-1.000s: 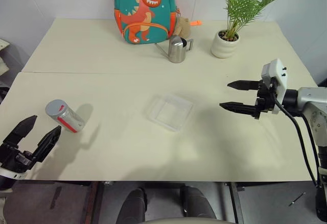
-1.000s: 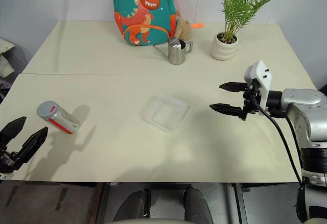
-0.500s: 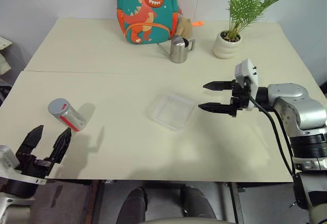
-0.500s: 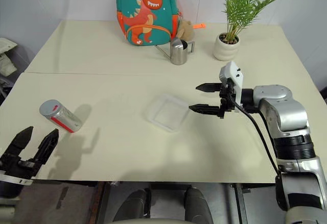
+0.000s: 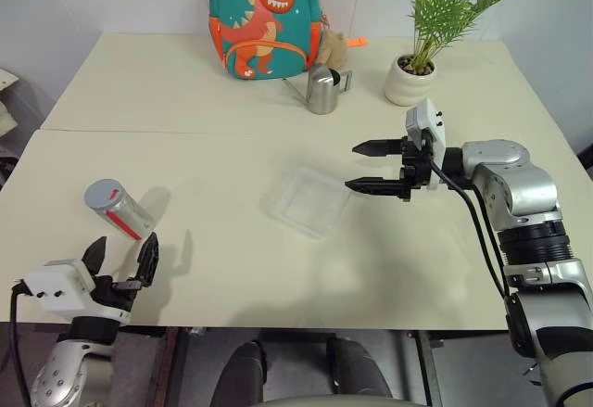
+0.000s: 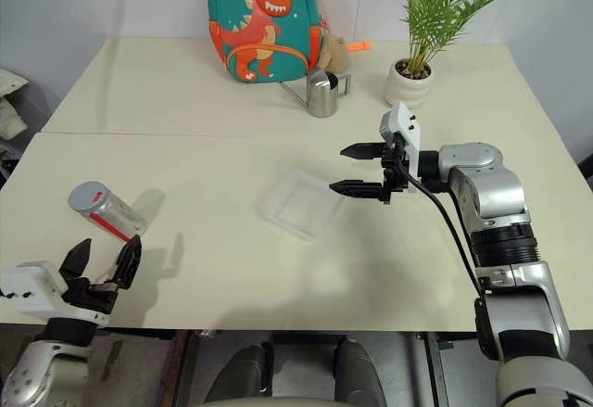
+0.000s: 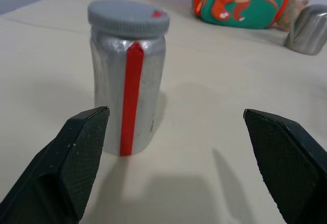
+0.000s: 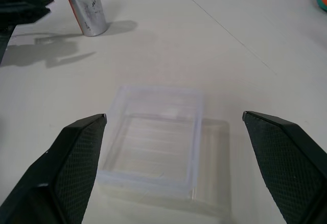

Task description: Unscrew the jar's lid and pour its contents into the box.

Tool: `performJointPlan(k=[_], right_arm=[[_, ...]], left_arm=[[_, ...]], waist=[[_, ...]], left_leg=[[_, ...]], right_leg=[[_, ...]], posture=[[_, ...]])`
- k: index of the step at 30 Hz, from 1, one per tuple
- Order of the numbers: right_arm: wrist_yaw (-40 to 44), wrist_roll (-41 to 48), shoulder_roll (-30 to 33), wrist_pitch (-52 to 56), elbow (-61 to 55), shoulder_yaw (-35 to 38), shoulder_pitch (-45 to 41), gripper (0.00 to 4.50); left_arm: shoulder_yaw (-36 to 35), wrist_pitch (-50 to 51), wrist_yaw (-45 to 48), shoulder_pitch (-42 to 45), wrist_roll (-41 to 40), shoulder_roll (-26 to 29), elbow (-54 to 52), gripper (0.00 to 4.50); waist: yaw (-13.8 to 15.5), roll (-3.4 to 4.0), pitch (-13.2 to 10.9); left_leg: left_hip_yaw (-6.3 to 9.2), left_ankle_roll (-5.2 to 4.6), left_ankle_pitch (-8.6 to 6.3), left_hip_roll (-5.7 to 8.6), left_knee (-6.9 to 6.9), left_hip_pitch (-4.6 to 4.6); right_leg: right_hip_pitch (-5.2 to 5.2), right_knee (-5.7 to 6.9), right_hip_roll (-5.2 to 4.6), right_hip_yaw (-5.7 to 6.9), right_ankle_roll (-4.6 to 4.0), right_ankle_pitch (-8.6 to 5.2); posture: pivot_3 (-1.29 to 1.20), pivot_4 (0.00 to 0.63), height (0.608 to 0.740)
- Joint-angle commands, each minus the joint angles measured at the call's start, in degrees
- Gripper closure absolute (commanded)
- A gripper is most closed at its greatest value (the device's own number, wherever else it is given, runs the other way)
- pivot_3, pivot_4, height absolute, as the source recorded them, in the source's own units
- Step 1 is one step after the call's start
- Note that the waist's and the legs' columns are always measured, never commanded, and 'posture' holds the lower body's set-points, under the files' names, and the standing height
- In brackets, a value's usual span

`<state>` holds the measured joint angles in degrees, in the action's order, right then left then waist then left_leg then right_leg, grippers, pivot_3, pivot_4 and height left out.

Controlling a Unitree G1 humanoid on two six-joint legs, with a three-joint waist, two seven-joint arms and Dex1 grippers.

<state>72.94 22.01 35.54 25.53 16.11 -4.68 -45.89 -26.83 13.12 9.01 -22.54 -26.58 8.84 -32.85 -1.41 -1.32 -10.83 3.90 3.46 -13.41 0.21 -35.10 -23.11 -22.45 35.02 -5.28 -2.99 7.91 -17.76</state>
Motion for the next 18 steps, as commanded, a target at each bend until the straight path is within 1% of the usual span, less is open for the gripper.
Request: performJointPlan(k=[1, 4, 9, 18], right_arm=[[0.7, 0.2, 0.3, -0.9, -0.9, 0.8, -0.9, 0.00], [0.6, 0.1, 0.2, -0.9, -1.1, 0.9, -0.7, 0.00], [0.5, 0.0, 0.0, -1.1, -1.1, 0.9, -0.5, 0.00], [1.5, 0.8, -0.2, -0.4, -2.5, 0.8, 0.7, 0.00]], left_arm=[[-0.3, -0.9, -2.3, 0.8, 2.1, 0.0, -0.4, 0.02], [-0.9, -1.3, -3.7, 2.2, 2.6, -0.1, 0.2, 0.02], [-0.8, -1.0, -4.4, 5.4, 3.5, 1.3, 1.7, 0.02], [-0.9, -2.0, -3.7, 10.5, 5.1, 4.0, 7.0, 0.02]], waist=[[0.0, 0.00, 0.0], [0.0, 0.00, 0.0], [0.0, 0.00, 0.0], [0.0, 0.00, 0.0]], left_leg=[[0.00, 0.00, 0.00, 0.00, 0.00, 0.00], [0.00, 0.01, -0.01, 0.01, 0.00, -0.02], [0.00, 0.01, -0.01, 0.01, 0.00, -0.01], [0.00, 0.01, -0.01, 0.01, 0.01, -0.01]], right_leg=[[0.00, 0.00, -0.01, 0.00, 0.05, 0.02], [0.00, -0.01, -0.02, -0.01, 0.11, 0.06], [0.00, 0.00, -0.01, 0.00, 0.14, 0.08], [-0.02, 0.00, -0.01, 0.00, 0.34, 0.18]], posture=[[0.00, 0.150, 0.740], [0.00, 0.150, 0.740], [0.00, 0.150, 0.740], [0.00, 0.150, 0.740]])
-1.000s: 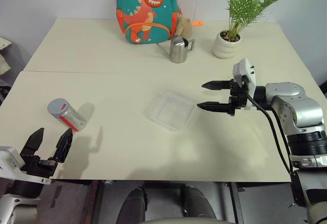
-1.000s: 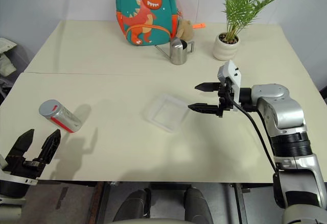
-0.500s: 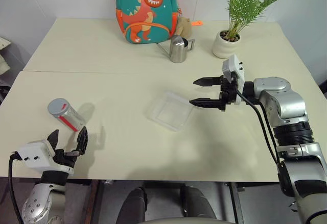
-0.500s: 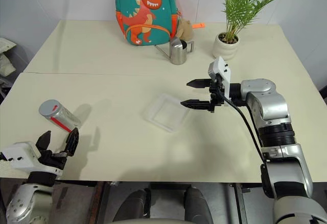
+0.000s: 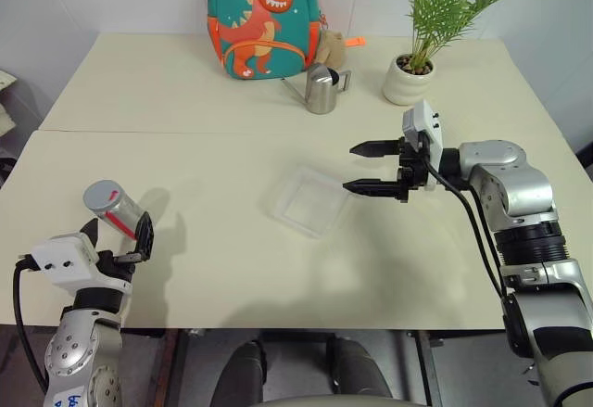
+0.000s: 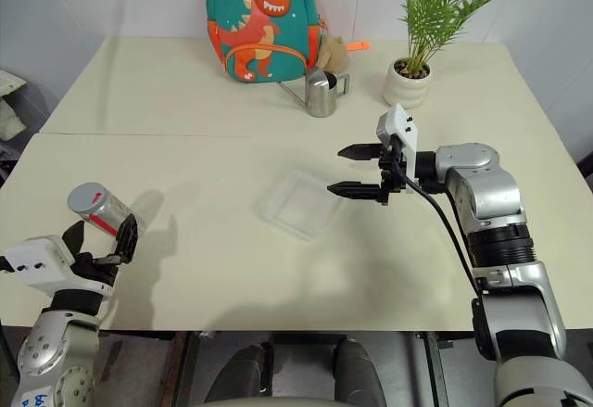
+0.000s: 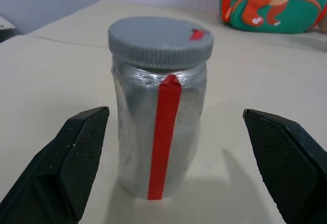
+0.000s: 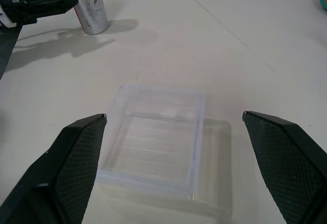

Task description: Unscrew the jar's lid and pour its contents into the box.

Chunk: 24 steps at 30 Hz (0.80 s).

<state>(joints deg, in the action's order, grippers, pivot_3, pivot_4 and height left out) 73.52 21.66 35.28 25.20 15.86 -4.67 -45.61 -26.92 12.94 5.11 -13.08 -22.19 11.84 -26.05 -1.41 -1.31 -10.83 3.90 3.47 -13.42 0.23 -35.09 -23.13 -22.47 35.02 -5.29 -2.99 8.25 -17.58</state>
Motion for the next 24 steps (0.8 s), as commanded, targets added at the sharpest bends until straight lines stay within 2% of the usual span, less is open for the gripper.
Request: performJointPlan(k=[1, 17, 24], right_arm=[[0.9, 1.1, 0.0, -0.2, -2.3, 0.8, 0.4, 0.00], [0.1, 0.7, -0.7, -0.5, -2.1, 1.2, 0.2, 0.00], [-0.1, 0.6, -0.4, -0.6, -1.9, 1.4, 0.2, 0.00]], left_arm=[[-0.9, -2.0, 0.2, 1.6, 0.8, 1.2, 0.7, 0.02], [-0.6, -6.4, 1.9, 9.1, 2.2, 3.5, 10.3, 0.02], [0.0, -6.9, 2.7, 8.9, 2.1, 3.1, 10.3, 2.12]], waist=[[0.0, 0.00, 0.0], [0.0, 0.00, 0.0], [0.0, 0.00, 0.0]], left_leg=[[0.00, 0.00, 0.00, 0.00, 0.00, 0.00], [0.01, 0.01, 0.00, 0.00, 0.00, 0.00], [0.01, 0.02, -0.01, -0.01, 0.00, 0.00]], right_leg=[[0.00, 0.00, 0.00, 0.01, 0.00, 0.00], [-0.01, 0.03, 0.00, 0.02, 0.04, 0.02], [-0.01, 0.03, 0.00, 0.02, 0.05, 0.03]], posture=[[0.00, 0.150, 0.740], [0.00, 0.150, 0.740], [0.00, 0.150, 0.740]])
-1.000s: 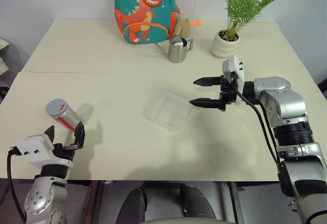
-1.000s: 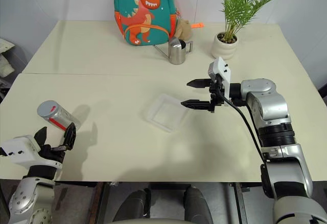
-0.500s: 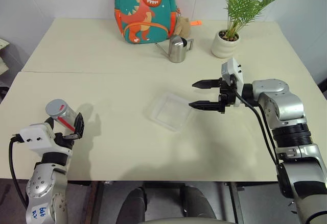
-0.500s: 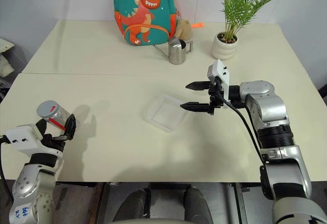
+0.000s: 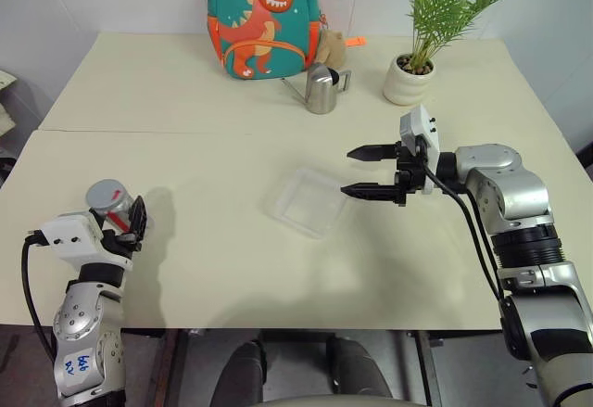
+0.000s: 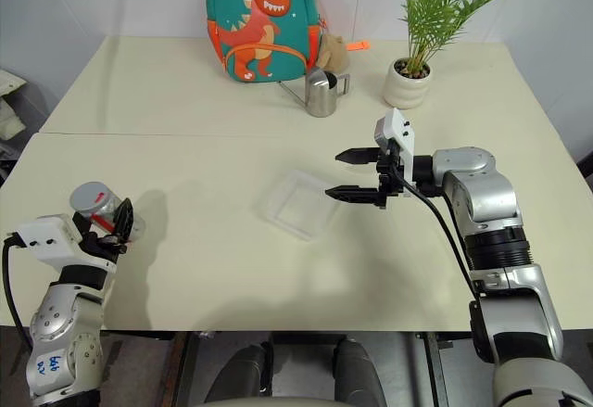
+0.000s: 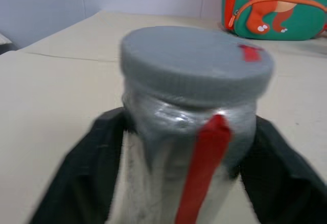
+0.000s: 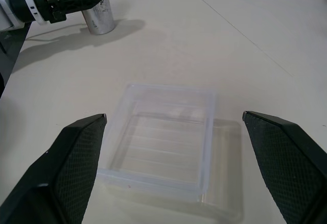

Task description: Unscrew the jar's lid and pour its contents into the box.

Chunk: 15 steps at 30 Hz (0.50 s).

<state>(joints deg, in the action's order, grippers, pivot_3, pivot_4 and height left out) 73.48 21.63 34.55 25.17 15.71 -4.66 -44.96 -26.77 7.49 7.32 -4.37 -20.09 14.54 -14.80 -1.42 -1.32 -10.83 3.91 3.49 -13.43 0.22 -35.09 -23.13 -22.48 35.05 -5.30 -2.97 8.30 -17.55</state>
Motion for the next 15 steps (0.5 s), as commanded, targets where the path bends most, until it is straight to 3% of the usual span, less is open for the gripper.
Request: performJointPlan(k=[1, 7, 15], right_arm=[[-0.1, 0.6, 0.4, -0.5, -1.8, 1.4, -0.5, 0.00], [-0.8, 0.8, 0.4, 0.0, -3.6, 1.4, -0.6, 0.00], [-10.2, 2.7, -2.4, 7.8, -16.0, 1.8, 0.7, 0.00]], left_arm=[[-0.1, -1.5, 0.6, -0.1, 0.0, 0.3, -1.3, 2.40], [0.3, -0.9, 2.0, -1.3, -0.4, 1.4, -3.9, 2.52], [4.7, 8.9, 11.7, 4.4, -8.6, 9.2, -8.2, 2.52]], waist=[[0.0, 0.00, 0.0], [0.0, 0.00, 0.0], [0.1, 0.00, 0.0]], left_leg=[[0.00, 0.00, 0.00, 0.00, 0.00, 0.00], [0.00, 0.00, 0.00, 0.00, 0.00, 0.00], [0.02, 0.01, 0.00, -0.01, 0.01, -0.01]], right_leg=[[0.00, 0.00, 0.00, 0.00, 0.00, 0.00], [-0.01, 0.00, 0.00, 0.00, 0.00, 0.00], [-0.03, 0.07, 0.00, 0.00, -0.01, -0.01]], posture=[[0.00, 0.150, 0.740], [0.00, 0.150, 0.740], [0.00, 0.150, 0.740]])
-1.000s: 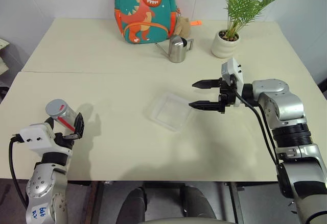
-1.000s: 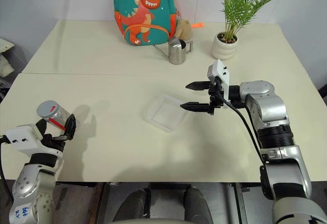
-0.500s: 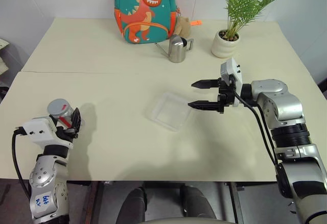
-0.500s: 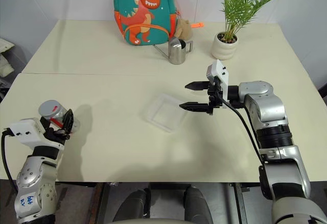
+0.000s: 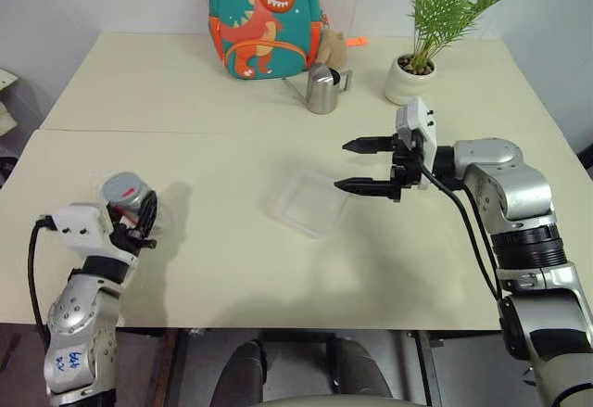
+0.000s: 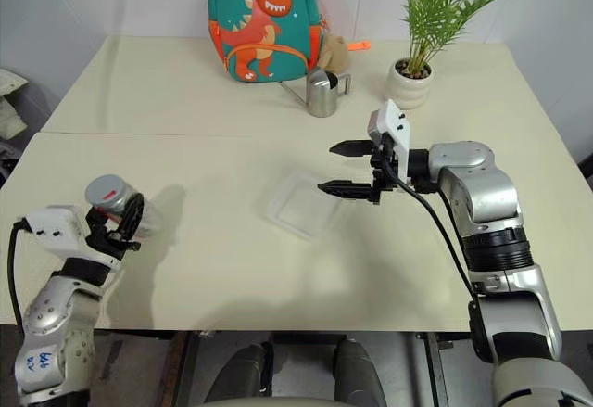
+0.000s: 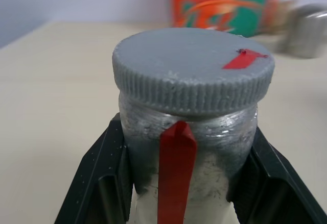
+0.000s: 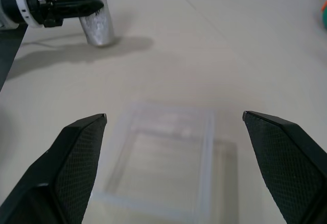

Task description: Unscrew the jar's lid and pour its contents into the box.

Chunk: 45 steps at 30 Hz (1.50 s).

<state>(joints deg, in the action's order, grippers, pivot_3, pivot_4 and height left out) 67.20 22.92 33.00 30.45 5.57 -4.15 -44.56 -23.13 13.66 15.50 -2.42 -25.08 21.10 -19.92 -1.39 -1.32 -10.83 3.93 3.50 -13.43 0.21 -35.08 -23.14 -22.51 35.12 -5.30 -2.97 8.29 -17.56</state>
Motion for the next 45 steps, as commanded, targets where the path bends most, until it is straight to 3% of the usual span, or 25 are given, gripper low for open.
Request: performJointPlan(k=[1, 10, 20, 29, 45], right_arm=[[-5.7, 1.9, -1.6, 4.0, -7.7, 1.6, 0.4, 0.00], [-25.0, 5.1, -9.9, 14.9, -24.3, 3.3, 0.8, 0.00], [-38.8, 4.2, -17.1, 19.6, -30.2, 1.5, -3.3, 0.00], [-42.6, 4.1, -20.9, 21.1, -29.3, -1.0, -5.5, 0.00], [-42.3, 1.4, -20.5, 19.0, -28.6, -5.9, -2.1, 0.00]], left_arm=[[1.8, 3.9, 5.0, 3.9, -4.7, 3.7, -2.9, 2.52], [10.0, 12.4, 17.6, 18.9, -8.4, 11.0, 3.2, 2.52], [19.9, 12.6, 32.1, 34.0, -6.1, 12.1, 15.5, 2.52], [23.1, 6.7, 40.0, 41.0, -2.5, 10.5, 23.5, 2.52], [22.8, 3.7, 42.6, 43.9, -1.3, 7.9, 27.1, 2.52]], waist=[[0.0, 0.00, 0.0], [-0.1, 0.00, 0.0], [-0.3, 0.00, 0.0], [-0.3, 0.00, 0.0], [-0.3, 0.00, 0.0]], left_leg=[[0.02, 0.01, 0.00, 0.00, 0.00, 0.00], [0.05, 0.01, 0.01, 0.00, 0.04, -0.05], [0.04, 0.01, 0.02, -0.01, 0.04, -0.05], [0.05, 0.01, 0.03, -0.07, 0.05, -0.07], [0.06, 0.00, 0.04, -0.07, 0.05, -0.06]], right_leg=[[0.00, 0.01, 0.00, 0.02, 0.00, 0.00], [-0.07, 0.03, 0.01, 0.03, 0.00, 0.00], [-0.19, 0.26, 0.07, -0.01, -0.01, -0.02], [-0.29, 0.40, 0.14, -0.02, -0.06, -0.06], [-0.29, 0.44, 0.16, -0.03, -0.04, -0.06]], posture=[[0.00, 0.150, 0.740], [0.00, 0.150, 0.740], [0.00, 0.150, 0.740], [0.00, 0.150, 0.740], [0.00, 0.150, 0.740]])
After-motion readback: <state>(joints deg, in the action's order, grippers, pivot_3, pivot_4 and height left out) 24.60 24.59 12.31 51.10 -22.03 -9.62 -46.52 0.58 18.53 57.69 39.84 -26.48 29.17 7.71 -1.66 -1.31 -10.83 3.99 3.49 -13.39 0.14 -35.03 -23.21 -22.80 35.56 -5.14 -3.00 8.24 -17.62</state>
